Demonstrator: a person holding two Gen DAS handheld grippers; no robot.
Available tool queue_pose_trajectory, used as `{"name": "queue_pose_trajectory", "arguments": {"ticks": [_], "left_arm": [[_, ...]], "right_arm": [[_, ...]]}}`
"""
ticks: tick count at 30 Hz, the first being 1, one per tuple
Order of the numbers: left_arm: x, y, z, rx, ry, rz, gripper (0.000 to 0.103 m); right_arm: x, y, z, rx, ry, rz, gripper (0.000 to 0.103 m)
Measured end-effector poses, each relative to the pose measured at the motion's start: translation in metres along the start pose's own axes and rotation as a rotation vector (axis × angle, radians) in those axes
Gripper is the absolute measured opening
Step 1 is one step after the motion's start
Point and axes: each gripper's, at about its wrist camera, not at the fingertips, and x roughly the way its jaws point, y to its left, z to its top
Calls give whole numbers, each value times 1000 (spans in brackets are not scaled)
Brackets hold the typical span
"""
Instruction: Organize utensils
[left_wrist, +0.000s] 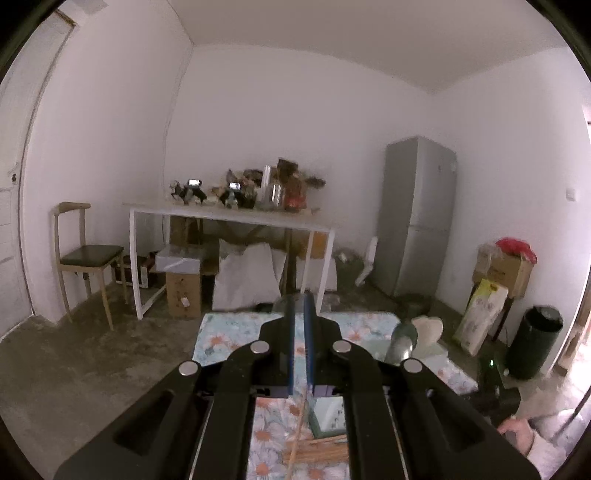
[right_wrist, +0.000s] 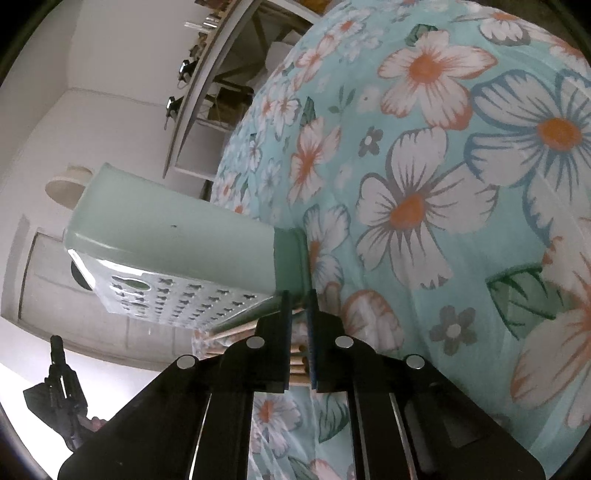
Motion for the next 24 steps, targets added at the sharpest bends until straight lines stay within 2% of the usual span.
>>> {"name": "queue_pose_trajectory", "arguments": {"ticks": [1, 3, 5, 7, 8, 10, 12, 15, 17, 20, 23, 24], "left_arm": [[1, 1, -5, 5, 18, -9, 4], [17, -2, -19, 27, 129, -45, 6], [38, -2, -34, 40, 231, -51, 15], [67, 0, -49, 39, 338, -97, 45], [93, 6, -62, 27, 429, -132, 49], [142, 19, -85, -29, 574, -174, 49], [180, 30, -103, -86, 672, -215, 49], [220, 38, -118, -125, 761, -231, 47], [229, 38, -116, -124, 775, -247, 47], [237, 33, -115, -76, 813, -287, 44], [240, 19, -121, 63, 850, -255, 37], [239, 15, -122, 106, 847, -234, 29]], "right_arm": [[0, 0, 0, -1, 2, -2, 6], [2, 0, 0, 3, 7, -1, 6], [2, 1, 1, 5, 11, -3, 6], [3, 1, 2, 4, 16, -6, 7], [4, 2, 3, 6, 18, -6, 7], [6, 3, 4, 7, 19, -8, 8], [7, 5, 4, 6, 20, -13, 8], [6, 5, 3, 11, 24, -10, 8], [6, 4, 3, 14, 28, -13, 8], [5, 2, 2, 10, 37, -22, 8], [6, 3, 2, 1, 40, -32, 8], [6, 3, 2, 1, 41, -34, 8]]}}
